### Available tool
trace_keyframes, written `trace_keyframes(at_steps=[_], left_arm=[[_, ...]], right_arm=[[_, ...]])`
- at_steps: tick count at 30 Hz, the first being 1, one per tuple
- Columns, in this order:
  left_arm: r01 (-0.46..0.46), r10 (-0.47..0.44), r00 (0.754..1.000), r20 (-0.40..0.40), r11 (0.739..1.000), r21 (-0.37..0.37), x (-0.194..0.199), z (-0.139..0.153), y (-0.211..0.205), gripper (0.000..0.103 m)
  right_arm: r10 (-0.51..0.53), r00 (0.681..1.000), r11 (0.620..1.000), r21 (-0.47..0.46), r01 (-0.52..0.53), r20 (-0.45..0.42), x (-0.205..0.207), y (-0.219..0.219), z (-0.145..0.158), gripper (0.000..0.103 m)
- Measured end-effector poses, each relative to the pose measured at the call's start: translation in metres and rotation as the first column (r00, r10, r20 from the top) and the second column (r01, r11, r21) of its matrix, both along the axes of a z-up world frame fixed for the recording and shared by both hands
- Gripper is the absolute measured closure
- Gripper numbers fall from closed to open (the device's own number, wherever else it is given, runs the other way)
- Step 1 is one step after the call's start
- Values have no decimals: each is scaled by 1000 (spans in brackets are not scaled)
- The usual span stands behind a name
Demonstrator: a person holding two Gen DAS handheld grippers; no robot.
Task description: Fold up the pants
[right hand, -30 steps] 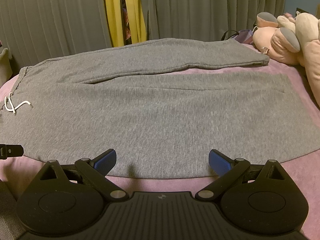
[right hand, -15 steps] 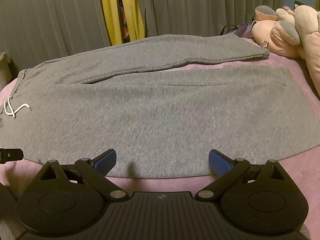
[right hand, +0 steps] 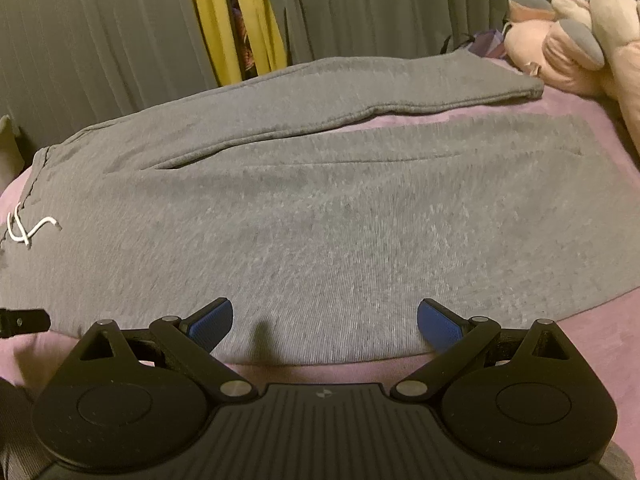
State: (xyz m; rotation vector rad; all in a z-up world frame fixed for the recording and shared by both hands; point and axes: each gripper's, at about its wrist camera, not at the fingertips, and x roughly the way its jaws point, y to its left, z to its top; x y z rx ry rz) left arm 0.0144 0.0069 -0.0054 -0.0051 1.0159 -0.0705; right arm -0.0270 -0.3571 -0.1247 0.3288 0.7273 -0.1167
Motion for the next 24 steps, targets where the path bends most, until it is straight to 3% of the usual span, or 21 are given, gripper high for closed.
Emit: trace_keyframes(at_steps=[4, 6, 9, 12, 15, 19, 22, 24], left_arm=[[-81, 82, 991, 103, 997, -14, 14, 8, 4, 0], [-155, 156, 975, 160, 988, -23, 28, 9, 8, 0], [-269, 276, 946, 172, 961, -66, 59, 8, 14, 0], [-391, 408, 897, 170, 912, -125, 93, 3, 21, 0], [-472, 500, 844, 197, 865, -172, 116, -8, 26, 0], [-531, 533, 791, 299, 842, -97, 120, -31, 34, 0], [-571, 505, 740, 444, 821, 19, 121, -32, 39, 0], [-617, 536, 695, 479, 787, 15, 123, -36, 45, 0]], right_arm=[[-22, 1000, 1000, 19, 23, -11, 18, -12, -3, 4], [-39, 999, 999, 29, 39, -24, 33, -22, -8, 4], [-102, 993, 990, 94, 106, -51, 48, -39, -22, 4], [-147, 989, 974, 171, 151, -34, 50, -52, -32, 4], [-127, 990, 974, 179, 137, -63, 57, -57, -34, 4], [-24, 979, 997, 73, 39, -200, 92, -52, -18, 4], [-10, 998, 1000, 28, 12, -69, 130, -66, 17, 4], [-57, 998, 997, 59, 57, -15, 168, -82, 36, 4]])
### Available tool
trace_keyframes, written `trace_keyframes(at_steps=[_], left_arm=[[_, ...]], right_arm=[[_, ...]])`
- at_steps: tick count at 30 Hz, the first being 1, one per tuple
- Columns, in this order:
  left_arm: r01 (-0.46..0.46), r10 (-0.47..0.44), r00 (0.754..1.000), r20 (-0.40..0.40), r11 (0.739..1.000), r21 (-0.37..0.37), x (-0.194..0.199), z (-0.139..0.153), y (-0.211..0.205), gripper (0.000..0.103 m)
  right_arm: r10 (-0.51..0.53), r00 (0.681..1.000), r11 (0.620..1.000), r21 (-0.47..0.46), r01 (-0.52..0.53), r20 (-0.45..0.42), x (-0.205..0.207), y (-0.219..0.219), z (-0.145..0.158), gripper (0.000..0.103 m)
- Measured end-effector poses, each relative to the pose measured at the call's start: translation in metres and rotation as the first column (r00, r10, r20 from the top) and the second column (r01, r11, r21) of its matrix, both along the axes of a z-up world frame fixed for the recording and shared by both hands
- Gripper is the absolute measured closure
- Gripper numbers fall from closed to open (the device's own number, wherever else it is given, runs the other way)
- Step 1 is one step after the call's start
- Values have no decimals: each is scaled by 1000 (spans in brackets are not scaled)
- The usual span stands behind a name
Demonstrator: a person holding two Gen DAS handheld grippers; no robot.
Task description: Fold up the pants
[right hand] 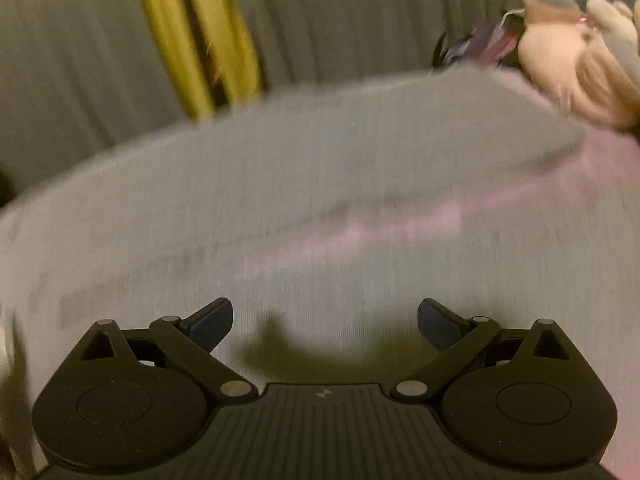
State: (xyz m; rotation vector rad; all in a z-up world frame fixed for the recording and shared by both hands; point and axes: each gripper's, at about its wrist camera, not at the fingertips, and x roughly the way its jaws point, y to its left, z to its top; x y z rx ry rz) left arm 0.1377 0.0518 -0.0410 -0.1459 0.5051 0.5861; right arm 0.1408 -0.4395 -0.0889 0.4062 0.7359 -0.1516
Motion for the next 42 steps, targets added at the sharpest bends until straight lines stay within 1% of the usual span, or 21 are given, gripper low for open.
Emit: trace_keyframes(at_steps=[2, 4, 5, 6, 8, 9, 11, 14, 17, 20, 21, 22, 23, 24, 26, 30, 32, 35, 37, 39, 42], left_arm=[[-12, 12, 1000, 0, 1000, -13, 3, -9, 4, 0], [-9, 9, 999, -36, 1000, -7, 11, -16, 5, 0], [-5, 5, 999, -48, 1000, 1, 14, -18, 4, 0], [0, 1, 999, -41, 1000, 15, 14, -19, 3, 0], [9, -9, 1000, 3, 1000, 25, 11, -21, 1, 0], [19, -19, 1000, 13, 1000, 18, 10, -21, 1, 0], [31, -31, 1000, -1, 999, 5, 13, -25, 1, 0], [34, -34, 999, -34, 999, -7, 20, -29, 2, 0], [33, -34, 999, -29, 999, -33, 19, -32, 5, 0], [28, -30, 999, -38, 999, -46, 20, -34, 6, 0], [27, -29, 999, -36, 999, -44, 20, -34, 6, 0], [27, -29, 999, -38, 999, -44, 20, -35, 6, 0], [27, -29, 999, -42, 999, -47, 21, -35, 6, 0], [26, -29, 998, -48, 998, -52, 22, -37, 6, 0], [27, -31, 998, -61, 997, -70, 24, -39, 8, 0], [26, -32, 999, -39, 987, -156, 23, -40, 20, 0], [27, -33, 999, -39, 987, -161, 23, -40, 20, 0], [31, -37, 999, -33, 984, -174, 22, -39, 22, 0], [39, -45, 999, -23, 979, -200, 20, -38, 26, 0], [52, -59, 998, -25, 973, -223, 19, -35, 30, 0], [86, -102, 994, -48, 961, -263, 18, -25, 36, 0]], right_arm=[[-39, 999, 998, 40, 38, 30, 46, -17, 12, 4], [-105, 994, 993, 58, 103, 29, 95, -31, 20, 4], [-128, 991, 990, 62, 126, 30, 113, -36, 24, 9], [-166, 985, 985, 59, 163, 38, 137, -44, 28, 21], [-245, 969, 969, 54, 243, 27, 178, -60, 34, 34], [-281, 960, 958, 66, 280, 13, 192, -68, 31, 38], [-365, 930, 924, 110, 367, -40, 219, -86, 21, 38], [-451, 887, 882, 106, 460, -99, 243, -104, 1, 38], [-474, 861, 859, 121, 498, -183, 266, -119, -21, 38], [-492, 857, 859, 76, 506, -153, 269, -116, -32, 39], [-485, 864, 866, 59, 496, -135, 268, -113, -34, 49], [-479, 870, 873, 42, 486, -119, 265, -110, -35, 59], [-472, 876, 878, 32, 477, -100, 261, -109, -34, 86], [-465, 880, 881, 41, 471, -98, 259, -110, -31, 95], [-463, 881, 877, 97, 471, -93, 245, -118, -24, 96], [-461, 886, 881, 147, 449, 54, 184, -123, 9, 97], [-473, 866, 879, 154, 451, 161, 125, -110, 27, 97], [-511, 820, 858, 215, 467, 257, 25, -85, 34, 98], [-532, 808, 843, 241, 480, 254, -28, -71, 22, 101], [-576, 791, 813, 252, 526, 208, -73, -63, -1, 101], [-618, 785, 774, 216, 595, 54, -109, -73, -40, 96]])
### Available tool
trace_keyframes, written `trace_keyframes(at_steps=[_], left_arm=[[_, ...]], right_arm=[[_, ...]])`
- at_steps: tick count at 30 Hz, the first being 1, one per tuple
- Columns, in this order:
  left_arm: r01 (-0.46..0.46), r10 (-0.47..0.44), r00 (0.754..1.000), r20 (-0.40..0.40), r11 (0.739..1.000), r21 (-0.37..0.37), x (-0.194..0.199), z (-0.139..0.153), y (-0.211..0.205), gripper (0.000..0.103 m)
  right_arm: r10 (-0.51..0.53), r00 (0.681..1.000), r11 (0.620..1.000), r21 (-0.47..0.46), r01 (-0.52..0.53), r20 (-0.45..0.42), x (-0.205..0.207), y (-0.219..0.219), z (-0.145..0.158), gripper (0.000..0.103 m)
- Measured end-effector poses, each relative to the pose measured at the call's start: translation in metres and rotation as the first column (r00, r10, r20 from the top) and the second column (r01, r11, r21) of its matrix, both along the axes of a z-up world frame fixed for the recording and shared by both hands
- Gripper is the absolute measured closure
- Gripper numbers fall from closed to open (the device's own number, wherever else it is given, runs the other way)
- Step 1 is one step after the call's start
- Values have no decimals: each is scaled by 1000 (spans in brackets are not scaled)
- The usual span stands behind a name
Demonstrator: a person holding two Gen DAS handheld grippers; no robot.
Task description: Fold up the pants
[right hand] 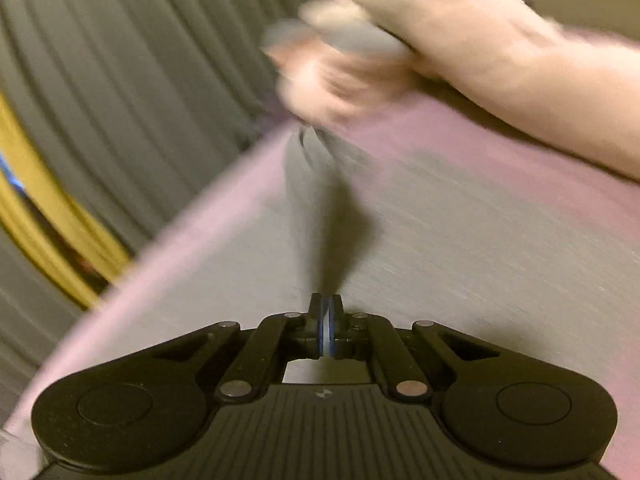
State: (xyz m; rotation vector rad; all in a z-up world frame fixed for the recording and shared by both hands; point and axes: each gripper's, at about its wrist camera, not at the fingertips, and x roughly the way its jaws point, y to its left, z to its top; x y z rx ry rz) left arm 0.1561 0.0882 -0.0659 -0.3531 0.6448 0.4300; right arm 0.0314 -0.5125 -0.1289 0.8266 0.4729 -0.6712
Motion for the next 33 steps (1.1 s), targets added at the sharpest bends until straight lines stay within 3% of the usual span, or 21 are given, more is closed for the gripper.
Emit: trace_keyframes(at_steps=[2, 4, 5, 6, 7, 10, 11, 13, 14, 15, 19, 21, 23, 25, 26, 28, 29, 30, 31, 33], left_arm=[[24, -21, 999, 27, 994, -107, -4, 11, 8, 0], [68, -54, 996, 71, 971, -227, -1, 22, 14, 0], [105, -85, 993, 84, 958, -268, 5, 26, 15, 0], [153, -130, 987, 91, 939, -309, 15, 31, 16, 0], [194, -172, 981, 93, 915, -352, 28, 35, 17, 0], [252, -224, 968, 116, 845, -472, 65, 44, 22, 0], [257, -228, 966, 120, 819, -513, 82, 45, 24, 0], [258, -240, 965, 107, 792, -554, 111, 45, 25, 3], [251, -247, 965, 85, 791, -557, 125, 45, 25, 18], [239, -250, 967, 57, 799, -552, 138, 45, 23, 34], [241, -282, 959, 8, 804, -543, 179, 36, 16, 22], [227, -276, 961, 5, 780, -584, 191, 27, 15, 22], [215, -270, 963, 15, 732, -646, 200, 18, 16, 22], [204, -283, 959, -5, 705, -680, 208, 9, 13, 21], [203, -294, 955, -20, 706, -679, 209, 7, 10, 21], [205, -305, 951, -44, 732, -650, 212, 10, 6, 36], [194, -302, 951, -66, 749, -634, 212, 14, 5, 90], [183, -308, 947, -93, 754, -631, 213, 17, 5, 98], [178, -302, 949, -94, 755, -631, 211, 24, 7, 97], [247, -312, 950, 2, 748, -616, 195, 48, 12, 97]], right_arm=[[31, 999, 995, 96, -34, 30, -11, -13, -8, 93], [30, 992, 989, 137, -47, 122, -16, -24, -5, 65], [24, 987, 989, 137, -46, 157, -14, -28, -3, 37], [20, 983, 989, 141, -46, 185, -11, -32, -3, 29], [22, 979, 988, 147, -52, 203, -8, -30, -9, 29], [39, 970, 964, 245, -100, 241, 13, -36, -25, 35], [30, 970, 958, 270, -97, 242, 19, -39, -31, 43], [16, 968, 954, 287, -90, 249, 28, -41, -38, 71], [15, 969, 953, 289, -89, 246, 30, -43, -43, 94], [9, 974, 954, 290, -76, 227, 33, -45, -45, 96], [15, 973, 947, 310, -88, 231, 29, -46, -53, 91], [12, 969, 945, 313, -92, 247, 29, -50, -53, 74], [7, 959, 935, 338, -106, 283, 30, -58, -59, 60], [-3, 950, 930, 350, -112, 312, 31, -59, -60, 56], [3, 952, 934, 340, -112, 306, 34, -58, -61, 56], [24, 957, 942, 313, -118, 289, 40, -56, -61, 60], [31, 959, 946, 302, -119, 283, 41, -55, -60, 78], [36, 960, 948, 293, -120, 277, 40, -55, -58, 98], [38, 961, 948, 293, -122, 275, 41, -57, -56, 98], [41, 957, 947, 294, -129, 286, 40, -62, -47, 98]])
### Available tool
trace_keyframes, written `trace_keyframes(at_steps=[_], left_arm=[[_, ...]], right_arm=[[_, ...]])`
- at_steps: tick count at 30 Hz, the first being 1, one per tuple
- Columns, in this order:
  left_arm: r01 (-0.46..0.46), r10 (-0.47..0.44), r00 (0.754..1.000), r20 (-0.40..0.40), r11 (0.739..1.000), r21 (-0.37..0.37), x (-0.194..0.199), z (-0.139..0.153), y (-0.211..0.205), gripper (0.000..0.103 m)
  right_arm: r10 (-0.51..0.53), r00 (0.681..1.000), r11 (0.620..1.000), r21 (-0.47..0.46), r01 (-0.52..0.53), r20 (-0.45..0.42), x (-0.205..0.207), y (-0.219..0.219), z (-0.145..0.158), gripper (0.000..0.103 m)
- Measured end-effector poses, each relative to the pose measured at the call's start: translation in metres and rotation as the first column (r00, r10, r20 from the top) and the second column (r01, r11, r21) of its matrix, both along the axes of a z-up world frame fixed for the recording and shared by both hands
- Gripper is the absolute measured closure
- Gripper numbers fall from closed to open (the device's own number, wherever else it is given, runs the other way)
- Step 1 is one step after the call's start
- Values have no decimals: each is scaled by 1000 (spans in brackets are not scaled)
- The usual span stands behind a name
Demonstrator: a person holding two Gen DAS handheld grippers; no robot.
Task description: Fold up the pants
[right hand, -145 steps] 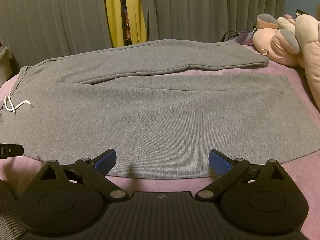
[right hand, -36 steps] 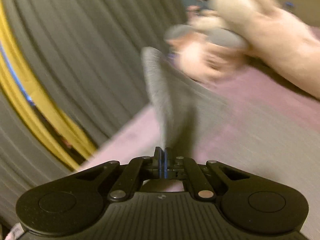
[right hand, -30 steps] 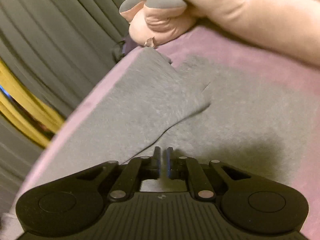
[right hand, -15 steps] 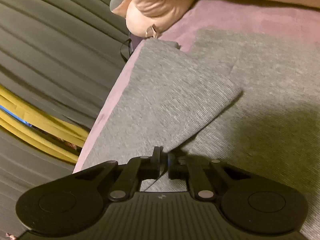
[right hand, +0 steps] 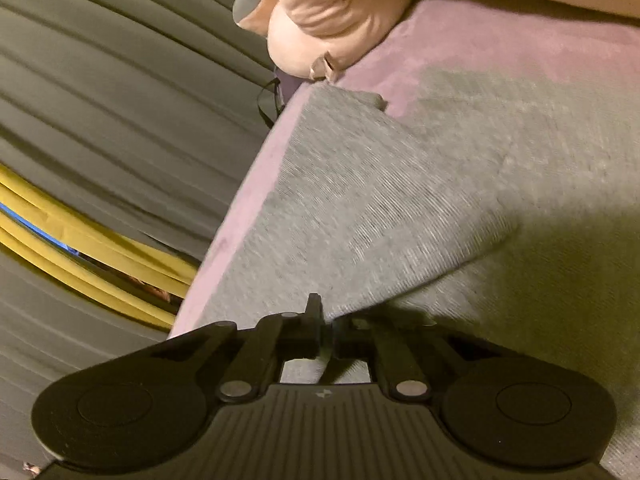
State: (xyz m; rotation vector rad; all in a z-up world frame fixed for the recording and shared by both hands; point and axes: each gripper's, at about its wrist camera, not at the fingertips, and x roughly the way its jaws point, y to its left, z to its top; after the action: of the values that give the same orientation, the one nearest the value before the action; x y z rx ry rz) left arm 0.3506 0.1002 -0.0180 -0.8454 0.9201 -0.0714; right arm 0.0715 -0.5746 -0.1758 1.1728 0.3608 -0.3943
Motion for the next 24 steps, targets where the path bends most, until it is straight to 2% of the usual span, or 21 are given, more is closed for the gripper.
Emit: trace_keyframes(at_steps=[2, 5, 7, 10, 11, 14, 16, 17, 19, 20, 21, 22, 23, 24], left_arm=[[44, -47, 994, 97, 999, 31, -25, 34, 3, 97], [111, -129, 965, 227, 990, 92, -84, 83, 13, 97], [146, -167, 950, 264, 984, 98, -129, 103, 23, 97], [192, -208, 945, 252, 977, 88, -210, 112, 40, 97], [201, -217, 949, 229, 975, 92, -235, 105, 44, 97], [194, -202, 971, 129, 978, 71, -290, 68, 51, 97], [148, -149, 988, 36, 989, 19, -304, 31, 61, 97], [129, -129, 992, -11, 992, 4, -298, 7, 67, 97], [81, -79, 996, -50, 996, 30, -290, -15, 72, 97], [61, -59, 997, -47, 997, 55, -291, -16, 76, 92], [37, -34, 998, -44, 997, 72, -291, -17, 81, 76], [5, -2, 999, -39, 998, 68, -289, -18, 87, 66], [-30, 32, 999, -24, 998, 50, -296, -12, 92, 47], [-71, 72, 997, -25, 997, 36, -294, -12, 101, 40]], right_arm=[[8, 1000, 999, -49, -7, 14, -4, -1, 19, 99], [-7, 999, 993, -118, 12, 43, -26, -5, 57, 99], [-18, 996, 992, -119, 29, 88, -47, -15, 77, 99], [-27, 988, 990, -132, 47, 149, -94, -23, 99, 99], [-28, 988, 988, -148, 51, 152, -112, -23, 103, 99], [-39, 996, 977, -205, 54, 78, -148, -16, 98, 99], [-54, 998, 984, -171, 56, 15, -164, -14, 77, 99], [-61, 998, 989, -137, 58, -19, -171, -14, 64, 99], [-57, 994, 995, -92, 48, -92, -172, -14, 40, 98], [-58, 987, 995, -87, 45, -152, -169, -13, 29, 98], [-54, 982, 996, -86, 39, -180, -167, -13, 23, 97], [-50, 979, 995, -89, 33, -198, -164, -11, 20, 94], [-49, 977, 995, -92, 31, -207, -162, -9, 18, 94], [-49, 978, 995, -95, 30, -203, -161, -8, 18, 89]])
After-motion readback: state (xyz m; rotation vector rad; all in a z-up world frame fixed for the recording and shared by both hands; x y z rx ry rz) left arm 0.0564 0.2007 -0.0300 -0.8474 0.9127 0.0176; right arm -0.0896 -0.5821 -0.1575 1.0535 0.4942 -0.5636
